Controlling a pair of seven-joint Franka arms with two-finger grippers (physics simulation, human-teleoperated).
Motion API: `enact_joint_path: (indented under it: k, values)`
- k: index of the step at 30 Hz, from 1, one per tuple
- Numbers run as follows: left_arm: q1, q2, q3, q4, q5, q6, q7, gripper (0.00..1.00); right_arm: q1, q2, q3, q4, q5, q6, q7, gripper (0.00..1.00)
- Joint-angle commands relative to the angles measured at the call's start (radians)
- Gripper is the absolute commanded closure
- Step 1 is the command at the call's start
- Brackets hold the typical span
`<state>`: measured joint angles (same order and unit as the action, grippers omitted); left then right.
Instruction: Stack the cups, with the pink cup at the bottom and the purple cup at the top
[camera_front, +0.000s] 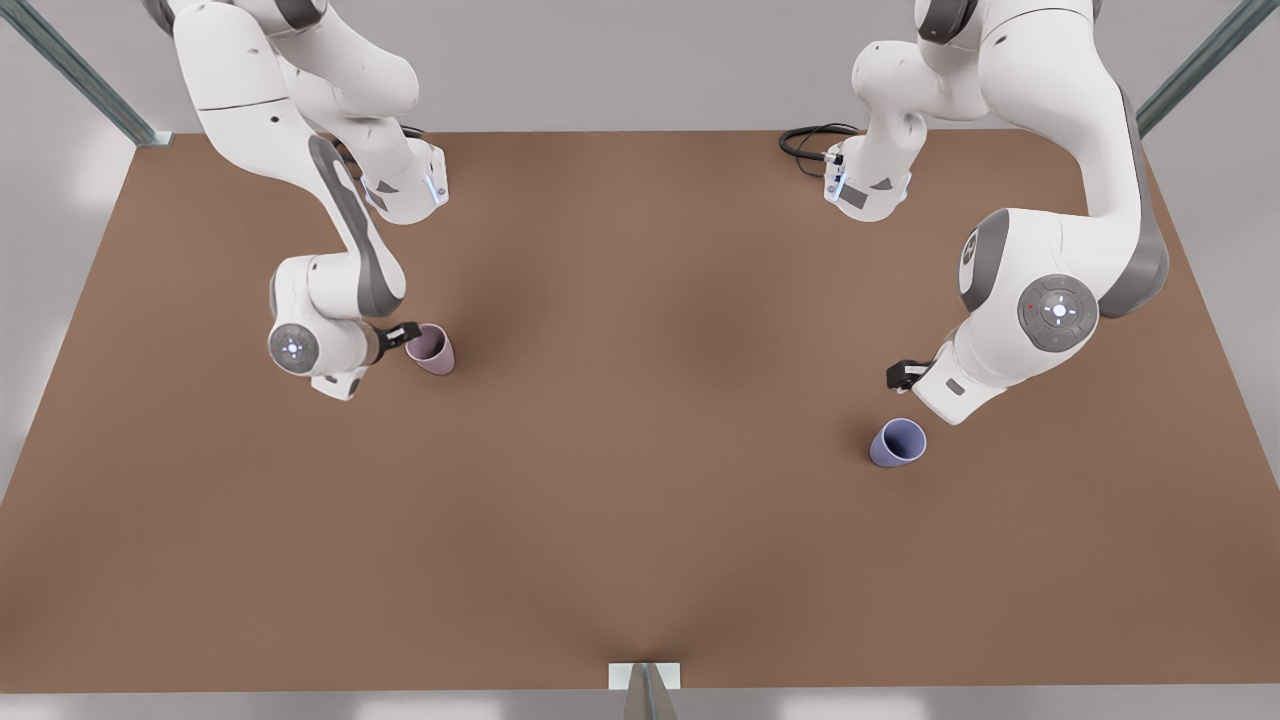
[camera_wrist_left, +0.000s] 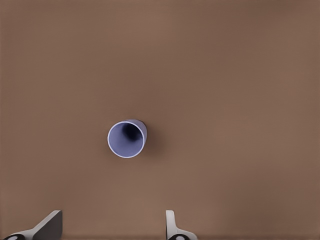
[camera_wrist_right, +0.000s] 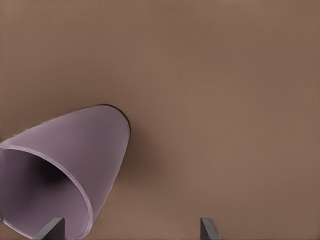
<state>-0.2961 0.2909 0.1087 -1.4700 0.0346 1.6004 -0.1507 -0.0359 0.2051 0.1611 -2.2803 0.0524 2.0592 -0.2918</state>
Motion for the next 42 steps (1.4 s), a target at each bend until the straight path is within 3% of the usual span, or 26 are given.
enact_joint_path:
  k: [1,4,9,12,18,23,29,35,38,42]
  values:
    - [0.000,-0.002,0.000,0.000,0.001,0.000,0.000,0.00,0.005,-0.003,0.012,0.001,0.003,0.056,-0.004,0.00]
    - [0.002,-0.001,0.000,0.000,0.001,0.000,0.000,0.00,0.004,0.004,0.014,0.002,0.004,0.084,-0.006,0.00]
    - [0.000,-0.013,0.000,0.000,-0.004,0.000,0.002,0.00,0.007,0.027,0.028,-0.004,0.004,0.121,-0.006,0.16]
    - [0.000,-0.022,0.000,0.002,0.002,-0.002,0.002,0.00,0.010,0.045,0.028,-0.004,0.004,0.157,-0.004,0.47]
    - [0.000,-0.041,-0.001,0.030,-0.013,-0.022,0.049,0.00,0.010,0.050,0.043,-0.016,0.004,0.188,-0.004,0.75]
    - [0.000,-0.035,-0.011,0.050,-0.015,-0.071,0.066,0.00,0.008,0.033,0.063,-0.001,0.006,0.156,0.017,0.79]
    - [0.000,-0.041,-0.007,0.051,-0.016,-0.070,0.071,0.00,0.033,0.082,0.144,0.148,0.007,0.124,0.280,0.79]
    - [0.000,-0.041,-0.006,0.051,-0.015,-0.071,0.069,0.00,0.103,0.247,0.258,0.470,0.000,0.016,0.637,0.79]
    - [0.000,-0.041,-0.006,0.050,-0.015,-0.071,0.069,0.00,0.159,0.332,0.256,0.605,-0.002,-0.021,0.712,0.79]
    - [0.000,-0.039,-0.006,0.051,-0.015,-0.071,0.071,0.00,0.317,0.505,0.232,0.912,-0.019,-0.082,0.865,0.79]
